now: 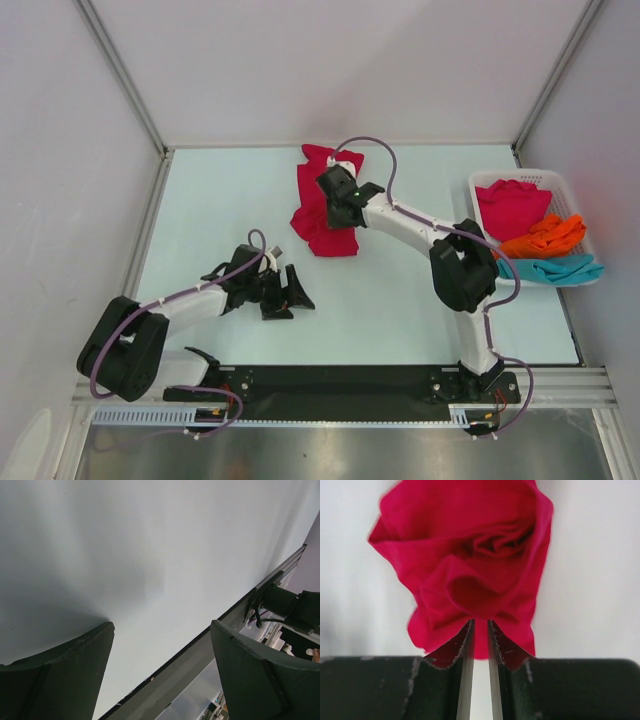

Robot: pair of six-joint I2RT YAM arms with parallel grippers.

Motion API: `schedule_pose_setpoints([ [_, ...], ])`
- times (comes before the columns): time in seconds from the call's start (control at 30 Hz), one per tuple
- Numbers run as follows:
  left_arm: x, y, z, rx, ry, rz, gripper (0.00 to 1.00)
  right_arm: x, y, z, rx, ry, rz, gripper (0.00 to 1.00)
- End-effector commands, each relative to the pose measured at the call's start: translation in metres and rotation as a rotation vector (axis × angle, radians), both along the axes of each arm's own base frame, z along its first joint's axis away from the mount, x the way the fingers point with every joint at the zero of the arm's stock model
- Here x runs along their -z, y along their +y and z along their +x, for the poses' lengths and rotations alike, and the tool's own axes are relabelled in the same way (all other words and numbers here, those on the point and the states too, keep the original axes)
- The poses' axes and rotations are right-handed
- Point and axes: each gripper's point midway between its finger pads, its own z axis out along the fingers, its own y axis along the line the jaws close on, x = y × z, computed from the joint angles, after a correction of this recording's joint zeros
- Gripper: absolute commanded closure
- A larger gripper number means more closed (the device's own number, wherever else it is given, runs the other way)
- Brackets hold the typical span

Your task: Fold and stack the t-shirts

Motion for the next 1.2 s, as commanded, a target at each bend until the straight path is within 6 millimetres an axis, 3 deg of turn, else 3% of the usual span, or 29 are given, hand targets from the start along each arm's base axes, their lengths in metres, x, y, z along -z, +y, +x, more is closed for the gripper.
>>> schedule_pose_setpoints([
  [0.0,0.031,0.025,-0.01,-0.011,0.041,0.155,0.13,-0.028,0.018,0.029,-0.015,-0.077,0.038,0.79],
  [0.07,0.029,0.025,-0.009,-0.009,0.035,0.155,0.13,-0.02,0.018,0.037,-0.016,-0.076,0.016,0.79],
  [0.13,0.028,0.026,-0.008,-0.011,0.033,0.16,0.13,-0.027,0.017,0.052,-0.004,-0.105,0.016,0.79],
  [0.17,0.026,0.026,-0.009,-0.009,0.031,0.16,0.13,-0.016,0.015,0.059,-0.008,-0.097,-0.008,0.79],
  [0.2,0.026,0.026,-0.009,-0.009,0.033,0.162,0.13,-0.025,0.014,0.071,0.005,-0.119,0.002,0.79],
  [0.3,0.023,0.028,-0.009,-0.012,0.024,0.17,0.13,-0.008,0.007,0.084,0.014,-0.091,-0.032,0.79],
  [0.47,0.02,0.031,-0.01,-0.021,0.012,0.178,0.13,-0.02,-0.002,0.098,0.034,-0.12,-0.028,0.79],
  [0.6,0.02,0.031,-0.01,-0.025,0.013,0.176,0.13,-0.043,-0.008,0.093,0.039,-0.157,-0.029,0.8],
  [0.63,0.019,0.03,-0.009,-0.026,0.01,0.176,0.13,-0.064,-0.013,0.091,0.048,-0.192,-0.02,0.8],
  [0.67,0.019,0.03,-0.009,-0.027,0.011,0.175,0.13,-0.063,-0.016,0.085,0.049,-0.192,-0.03,0.8],
  [0.77,0.02,0.03,-0.008,-0.029,0.01,0.175,0.13,-0.102,-0.026,0.075,0.07,-0.269,-0.008,0.8],
  [0.83,0.02,0.029,-0.008,-0.028,0.011,0.171,0.13,-0.101,-0.033,0.065,0.073,-0.264,-0.015,0.8],
  [0.87,0.021,0.029,-0.007,-0.028,0.011,0.17,0.13,-0.112,-0.036,0.058,0.076,-0.276,0.001,0.8],
  [0.97,0.021,0.027,-0.007,-0.024,0.014,0.164,0.13,-0.106,-0.042,0.041,0.08,-0.256,-0.005,0.8],
  [1.07,0.02,0.026,-0.005,-0.021,0.011,0.164,0.13,-0.085,-0.046,0.026,0.078,-0.217,-0.01,0.79],
  [1.17,0.02,0.026,-0.004,-0.018,0.01,0.162,0.13,-0.047,-0.047,0.015,0.075,-0.143,-0.021,0.8],
])
